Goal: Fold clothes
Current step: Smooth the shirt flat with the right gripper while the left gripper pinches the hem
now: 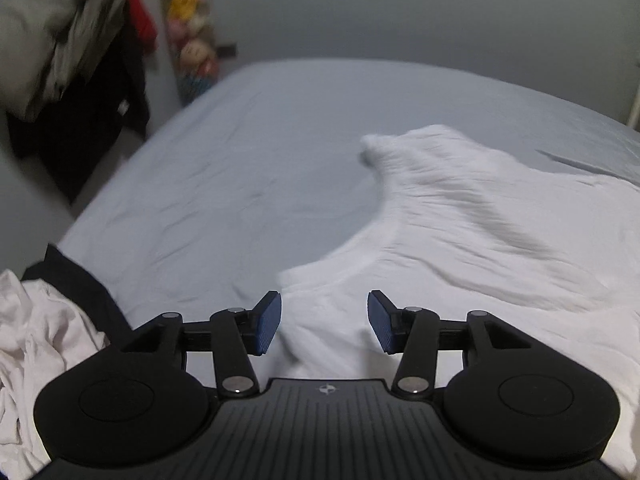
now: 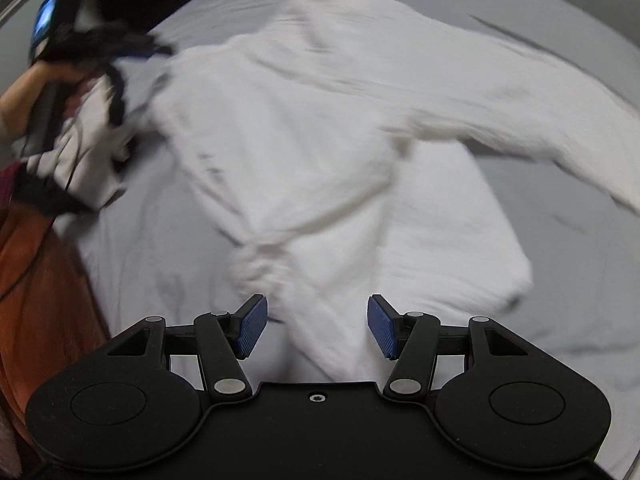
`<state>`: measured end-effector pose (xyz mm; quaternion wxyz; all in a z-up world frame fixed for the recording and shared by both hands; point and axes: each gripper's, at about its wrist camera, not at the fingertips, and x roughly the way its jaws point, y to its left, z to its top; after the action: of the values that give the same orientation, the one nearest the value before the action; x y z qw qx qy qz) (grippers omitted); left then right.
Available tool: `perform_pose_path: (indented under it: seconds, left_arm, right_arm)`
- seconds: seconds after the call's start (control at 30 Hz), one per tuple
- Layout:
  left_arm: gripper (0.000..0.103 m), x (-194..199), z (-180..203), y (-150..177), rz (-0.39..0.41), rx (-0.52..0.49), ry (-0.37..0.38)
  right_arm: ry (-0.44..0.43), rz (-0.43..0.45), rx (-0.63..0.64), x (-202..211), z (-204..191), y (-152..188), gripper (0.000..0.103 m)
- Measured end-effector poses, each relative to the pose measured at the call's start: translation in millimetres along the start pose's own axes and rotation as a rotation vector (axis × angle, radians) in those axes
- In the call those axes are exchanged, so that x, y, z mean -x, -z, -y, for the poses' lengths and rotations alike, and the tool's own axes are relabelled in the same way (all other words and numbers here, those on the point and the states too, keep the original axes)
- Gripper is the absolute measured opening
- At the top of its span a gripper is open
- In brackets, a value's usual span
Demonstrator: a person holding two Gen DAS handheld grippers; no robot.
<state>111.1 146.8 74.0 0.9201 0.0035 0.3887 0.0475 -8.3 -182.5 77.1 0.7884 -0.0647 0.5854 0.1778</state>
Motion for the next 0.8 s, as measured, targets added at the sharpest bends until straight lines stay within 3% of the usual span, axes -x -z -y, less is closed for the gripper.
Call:
perform_pose_path:
  seconds: [0.1,0.2,0.33,0.4,0.5,0.57,0.6,0.67,0.8]
  left_arm:
    - [0.040,16.9,27.7,5.6,0.018,-0.034,0.062]
    - [0.032,30.6,63.2,16.8,-0.015,-0.115,0.116]
    - [0.031,25.4,101.2,41.1,-0.075,-0.207,0.104]
    - [0.030,19.0,112.2,55.4,-0.100,-0.233,0.098]
    - [0.028,9.5,118.5,73.2,-0.138,-0.226,0.137]
    - [0.025,6.3,117.3,82.6,-0.164,-0.234,0.150]
    - [0.025,3.7,117.6,86.2,-0.169,-0.246,0.147]
    - [0.024,1.0,117.2,89.5,-0.166,-0.255,0.145]
    - [0.023,-1.5,113.7,90.7,-0.169,-0.232,0.150]
  right_arm:
    - [-0.005,0.004,0.009,-8.6,-18.3,-3.2,0.054]
    - [0.008,0.005,-0.021,-21.0,-38.2,-3.3,0.054]
    - [0.058,0.012,-0.087,-38.7,-47.5,-2.0,0.054]
    - [0.086,0.019,-0.181,-51.4,-42.8,-2.7,0.054]
    - [0.111,0.024,-0.271,-65.6,-36.3,0.2,0.051]
    - [0.134,0.024,-0.302,-73.4,-33.4,3.8,0.023]
    - [0.136,0.024,-0.310,-74.0,-31.6,6.1,0.018]
    - [0.135,0.025,-0.307,-69.0,-28.3,8.9,0.008]
    - [0.173,0.040,-0.276,-39.8,-14.6,7.1,0.006]
